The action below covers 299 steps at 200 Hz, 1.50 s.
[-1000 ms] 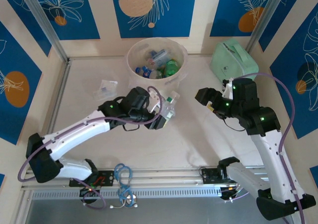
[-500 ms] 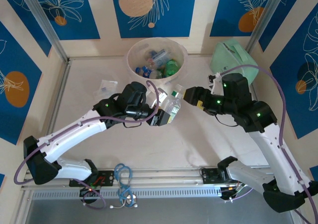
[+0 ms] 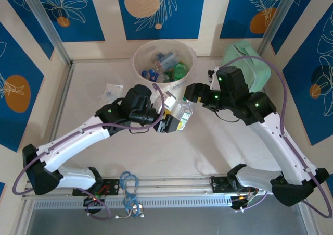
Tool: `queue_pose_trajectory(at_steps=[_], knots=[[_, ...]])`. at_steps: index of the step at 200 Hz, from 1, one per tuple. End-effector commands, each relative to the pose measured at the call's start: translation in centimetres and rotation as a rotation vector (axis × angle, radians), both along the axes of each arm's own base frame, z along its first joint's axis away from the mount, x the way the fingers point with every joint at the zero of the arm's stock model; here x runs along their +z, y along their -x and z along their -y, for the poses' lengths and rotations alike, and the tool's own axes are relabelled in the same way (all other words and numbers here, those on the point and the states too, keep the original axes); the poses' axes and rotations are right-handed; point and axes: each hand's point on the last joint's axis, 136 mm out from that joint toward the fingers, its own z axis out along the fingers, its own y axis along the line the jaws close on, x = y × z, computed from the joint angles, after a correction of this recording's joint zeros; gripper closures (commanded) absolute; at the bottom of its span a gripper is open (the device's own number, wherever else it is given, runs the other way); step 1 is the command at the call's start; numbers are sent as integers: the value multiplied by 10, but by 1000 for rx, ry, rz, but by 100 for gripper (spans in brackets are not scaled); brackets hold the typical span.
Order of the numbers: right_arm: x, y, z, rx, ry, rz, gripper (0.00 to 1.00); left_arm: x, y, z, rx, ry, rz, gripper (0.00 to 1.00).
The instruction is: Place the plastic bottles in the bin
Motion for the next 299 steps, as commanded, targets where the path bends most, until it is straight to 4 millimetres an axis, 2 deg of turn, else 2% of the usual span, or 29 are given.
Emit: queue_pose_trajectory(at_steps=[1,76,134,151,160,166,170,188,201,217,226,260,279,299], knots=[[5,-1,1,-2,34,24,28,19,9,3,-38,59,22,44],[3,-4,-3,9,41,31,44,17,8,4,-42,48,22,44],[10,-4,-6,27,19,53,57,13,8,9,-49,46,1,42],[12,-3,-6,31,6,58,61,14,6,10,-41,54,-5,32],[12,-4,-6,29,1,59,63,13,6,11,-38,59,-18,18],[12,-4,-5,29,-4,60,64,13,6,12,-35,64,-29,3],[13,-4,-5,28,-10,62,64,13,7,13,-38,75,-42,0],[16,-4,0,20,-45,70,64,25,17,16,-87,159,-84,0],[20,-2,4,24,-85,82,64,34,14,10,-71,207,-117,0],[28,1,8,45,-155,103,65,44,0,-2,-9,285,-206,0],[32,4,10,69,-195,118,65,56,-3,-6,-21,361,-254,0],[49,17,10,176,-373,156,68,92,7,-9,-142,540,-363,0],[63,25,10,223,-454,197,67,102,14,-9,-205,587,-386,0],[72,28,8,252,-489,220,67,99,16,-10,-214,573,-370,0]])
